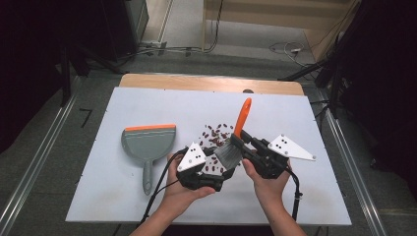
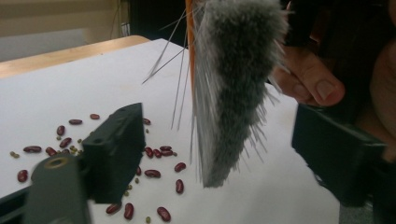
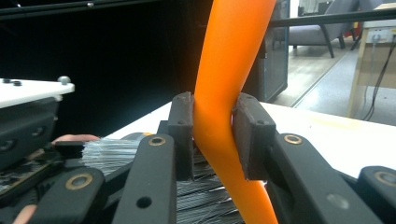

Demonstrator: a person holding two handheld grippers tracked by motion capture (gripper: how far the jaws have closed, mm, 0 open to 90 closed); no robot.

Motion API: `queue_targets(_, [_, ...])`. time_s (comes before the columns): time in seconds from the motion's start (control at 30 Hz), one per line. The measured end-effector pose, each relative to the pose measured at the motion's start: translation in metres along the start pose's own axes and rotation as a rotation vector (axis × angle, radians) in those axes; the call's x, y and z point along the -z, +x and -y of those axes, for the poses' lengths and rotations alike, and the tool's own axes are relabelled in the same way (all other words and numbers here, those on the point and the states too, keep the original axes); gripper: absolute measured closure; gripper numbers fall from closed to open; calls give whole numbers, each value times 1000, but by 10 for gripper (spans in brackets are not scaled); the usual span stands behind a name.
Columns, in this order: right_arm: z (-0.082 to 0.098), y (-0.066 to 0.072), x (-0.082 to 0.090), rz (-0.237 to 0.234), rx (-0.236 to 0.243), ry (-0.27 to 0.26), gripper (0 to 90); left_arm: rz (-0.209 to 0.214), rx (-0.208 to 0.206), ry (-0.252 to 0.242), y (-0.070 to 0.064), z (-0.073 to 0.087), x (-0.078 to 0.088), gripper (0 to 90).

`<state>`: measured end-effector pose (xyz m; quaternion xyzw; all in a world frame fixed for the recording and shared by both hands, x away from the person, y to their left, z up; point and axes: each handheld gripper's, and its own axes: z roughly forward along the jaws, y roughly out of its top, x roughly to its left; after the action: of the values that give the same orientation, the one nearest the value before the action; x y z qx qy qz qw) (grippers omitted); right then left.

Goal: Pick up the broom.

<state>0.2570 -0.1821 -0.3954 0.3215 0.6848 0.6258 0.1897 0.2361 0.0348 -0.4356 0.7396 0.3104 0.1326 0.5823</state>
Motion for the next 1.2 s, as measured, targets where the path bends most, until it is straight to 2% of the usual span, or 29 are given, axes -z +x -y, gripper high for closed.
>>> queue_targets(0.1, [2,6,-2,-8,-1,5,690,7,3,4,-1,1,-1,349])
queue_targets(0.23, [4,12,-5,-10,10,3,689,-24,8,35,-3,3,-6,496])
queue_targets(0.37, [4,14,-6,-12,-5,0,689,-43,7,49,-4,5,-8,650])
queue_targets(0.5, [4,16,-5,-8,-3,-3,689,-47,20,44,-1,4,-6,785])
queue_targets(0.6, [4,17,-5,-8,0,-6,688,-52,13,44,0,4,-5,828])
queue_targets(0.63, [4,17,-5,-6,-1,-7,687,-33,13,49,0,3,-5,837])
queue_targets(0.7, [3,18,-5,-8,7,0,683,-21,9,60,2,2,-4,847])
queue_targets(0.77, [1,15,-7,-33,8,19,656,-10,11,68,6,2,-2,851])
queue_targets(0.83, [-2,10,-8,-57,-3,43,568,-13,13,70,8,2,-1,853])
queue_targets(0.87, [-4,8,-8,-68,-9,51,557,-6,19,65,14,0,3,854])
queue_targets(0.93, [-5,2,-8,-99,-26,58,518,-6,15,64,16,0,5,855])
queue_targets(0.97, [-5,2,-8,-99,-26,58,518,-2,18,57,19,-1,7,855])
queue_targets(1.03, [-5,-5,-8,-145,-16,78,492,6,17,47,23,-3,12,855])
queue_targets(1.07, [-5,-7,-9,-175,-12,81,492,30,10,39,28,-4,17,855])
queue_targets(1.1, [-5,-7,-9,-175,-12,81,492,30,10,39,28,-4,17,855])
queue_targets(1.17, [-4,-12,-11,-251,-1,109,480,70,-5,34,33,-5,21,855])
queue_targets(1.2, [-3,-13,-12,-269,3,111,479,98,-18,31,35,-6,23,854])
